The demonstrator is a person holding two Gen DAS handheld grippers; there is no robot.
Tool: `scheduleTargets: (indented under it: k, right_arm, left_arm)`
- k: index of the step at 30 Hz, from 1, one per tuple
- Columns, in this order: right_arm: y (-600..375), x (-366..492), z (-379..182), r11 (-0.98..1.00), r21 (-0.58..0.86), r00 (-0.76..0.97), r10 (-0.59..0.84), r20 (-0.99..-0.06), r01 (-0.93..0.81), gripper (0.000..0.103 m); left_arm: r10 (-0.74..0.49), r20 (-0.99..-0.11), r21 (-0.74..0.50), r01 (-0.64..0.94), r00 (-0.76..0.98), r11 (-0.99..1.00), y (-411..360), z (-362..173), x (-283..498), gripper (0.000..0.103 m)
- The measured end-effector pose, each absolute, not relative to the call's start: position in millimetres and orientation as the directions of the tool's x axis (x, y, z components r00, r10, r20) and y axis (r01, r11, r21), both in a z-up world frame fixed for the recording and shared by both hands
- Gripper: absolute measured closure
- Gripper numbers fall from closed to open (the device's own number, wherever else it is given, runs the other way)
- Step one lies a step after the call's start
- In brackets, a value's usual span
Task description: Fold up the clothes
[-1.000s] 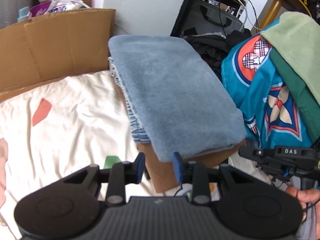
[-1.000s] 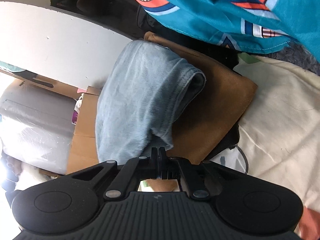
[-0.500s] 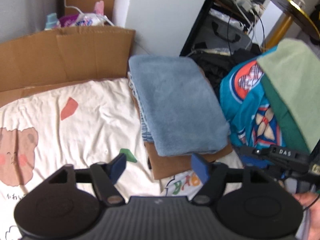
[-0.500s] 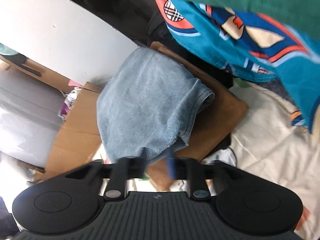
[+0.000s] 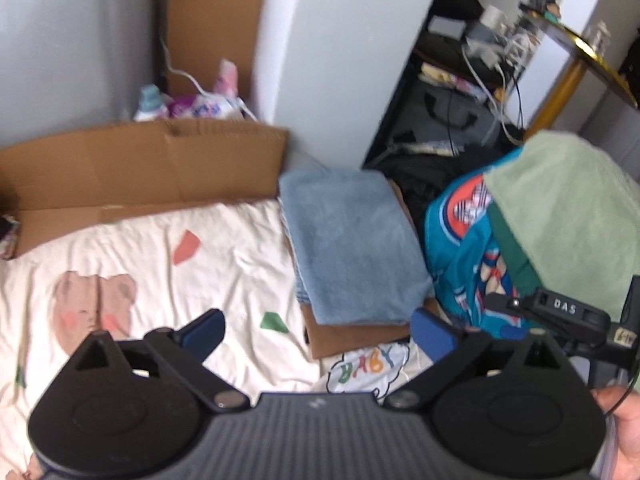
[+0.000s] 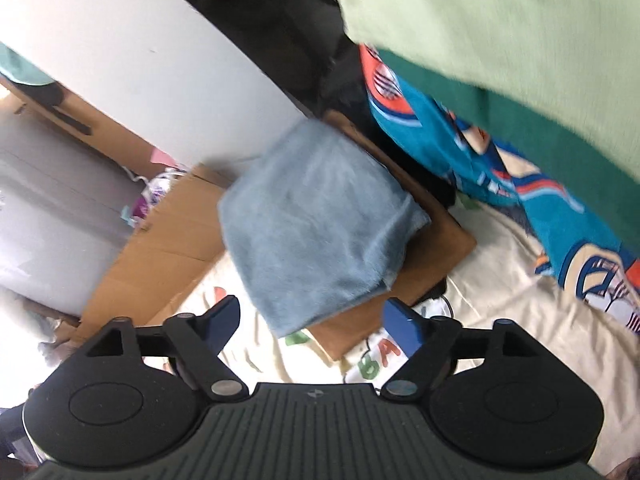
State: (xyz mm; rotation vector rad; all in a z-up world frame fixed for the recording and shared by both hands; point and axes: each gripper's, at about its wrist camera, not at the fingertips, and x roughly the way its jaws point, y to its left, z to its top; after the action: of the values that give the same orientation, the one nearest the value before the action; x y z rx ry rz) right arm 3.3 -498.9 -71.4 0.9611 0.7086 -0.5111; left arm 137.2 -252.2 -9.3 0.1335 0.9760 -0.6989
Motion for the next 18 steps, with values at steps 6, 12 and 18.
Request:
scheduleTargets:
  k: [6, 12, 18]
  right_arm:
    - [-494, -6, -27, 0.523, 0.537, 0.650, -0.045, -0.758, 0.662, 0.013]
    - [-483, -18, 11, 0.554, 0.538, 0.648, -0.005, -0.761, 0.636, 0.012]
    - [-464, -19, 49, 0.605, 0.530, 0.652, 0.022, -0.758, 0.595, 0.005]
  left_arm:
    - [-0.463, -0.791, -0.180, 0.572, 0.399, 0.800, -228, 39, 110, 0.001]
    - [-0.424, -0.822, -0.136, 0.592, 0.379, 0.794, -208, 65, 81, 0.001]
    - [-0.400, -0.826, -0.115, 0.576, 0.397, 0.809, -176, 93, 62, 0.001]
